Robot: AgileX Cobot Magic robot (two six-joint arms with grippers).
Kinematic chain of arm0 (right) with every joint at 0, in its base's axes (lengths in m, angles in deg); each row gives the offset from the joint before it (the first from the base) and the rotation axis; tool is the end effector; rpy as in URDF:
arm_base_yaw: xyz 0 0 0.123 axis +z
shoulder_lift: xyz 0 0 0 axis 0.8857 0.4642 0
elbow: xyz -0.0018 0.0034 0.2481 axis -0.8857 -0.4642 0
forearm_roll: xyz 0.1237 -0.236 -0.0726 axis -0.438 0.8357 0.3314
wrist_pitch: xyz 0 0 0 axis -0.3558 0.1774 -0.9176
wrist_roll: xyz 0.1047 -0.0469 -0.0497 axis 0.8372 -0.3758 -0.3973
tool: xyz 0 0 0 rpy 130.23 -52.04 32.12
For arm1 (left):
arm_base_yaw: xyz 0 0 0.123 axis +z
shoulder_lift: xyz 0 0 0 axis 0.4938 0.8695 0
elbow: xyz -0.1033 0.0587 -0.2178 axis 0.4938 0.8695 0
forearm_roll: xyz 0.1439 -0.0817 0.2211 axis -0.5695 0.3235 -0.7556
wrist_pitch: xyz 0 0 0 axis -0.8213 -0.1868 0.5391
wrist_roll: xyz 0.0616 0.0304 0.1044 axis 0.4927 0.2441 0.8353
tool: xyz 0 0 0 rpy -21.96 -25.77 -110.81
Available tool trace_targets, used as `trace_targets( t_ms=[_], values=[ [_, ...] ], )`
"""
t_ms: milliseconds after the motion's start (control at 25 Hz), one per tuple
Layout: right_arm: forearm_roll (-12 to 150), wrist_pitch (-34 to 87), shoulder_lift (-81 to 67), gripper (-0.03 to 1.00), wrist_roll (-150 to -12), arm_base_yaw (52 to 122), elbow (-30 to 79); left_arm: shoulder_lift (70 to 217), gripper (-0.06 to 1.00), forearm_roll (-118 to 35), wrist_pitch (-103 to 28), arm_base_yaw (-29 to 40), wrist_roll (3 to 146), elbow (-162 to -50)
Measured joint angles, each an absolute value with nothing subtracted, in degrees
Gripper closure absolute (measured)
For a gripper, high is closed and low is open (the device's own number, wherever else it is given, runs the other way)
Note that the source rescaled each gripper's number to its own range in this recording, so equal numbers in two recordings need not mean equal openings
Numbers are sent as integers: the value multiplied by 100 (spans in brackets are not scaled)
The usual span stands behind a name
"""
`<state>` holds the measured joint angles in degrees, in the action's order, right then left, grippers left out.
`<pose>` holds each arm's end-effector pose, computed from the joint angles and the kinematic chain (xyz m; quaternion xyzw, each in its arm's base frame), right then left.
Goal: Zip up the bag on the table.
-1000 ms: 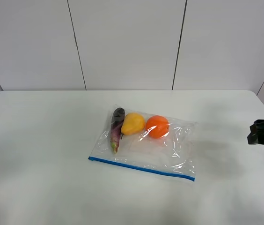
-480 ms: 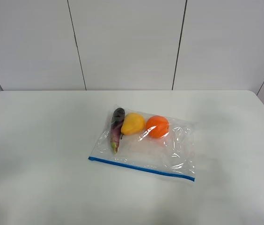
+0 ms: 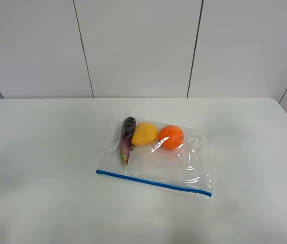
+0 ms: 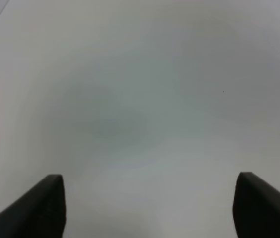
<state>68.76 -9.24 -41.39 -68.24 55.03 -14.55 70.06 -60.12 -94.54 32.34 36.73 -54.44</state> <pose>0.2026 -0.0140 0.2869 0.0013 0.8948 -0.0028 0.4465 0.0837 0.0131 0.2714 -0.0529 0.8524 0.0350 0.5191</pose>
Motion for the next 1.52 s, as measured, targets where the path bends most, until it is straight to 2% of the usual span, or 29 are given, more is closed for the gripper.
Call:
trace_targets(
  t_ms=[840, 1200, 1520],
  values=[
    [6864, -1767, -6205, 9, -6687, 5516, -1455, 7006, 18, -6012, -9454, 3234, 3680, -5444],
    [6836, -1954, -7159, 9, -6363, 6045, -1455, 7006, 18, -6012, -9454, 3234, 3680, -5444],
    [7097, -1966, -7967, 9, -5986, 6103, -1614, 7006, 18, -6012, -9454, 3234, 3680, -5444]
  ],
)
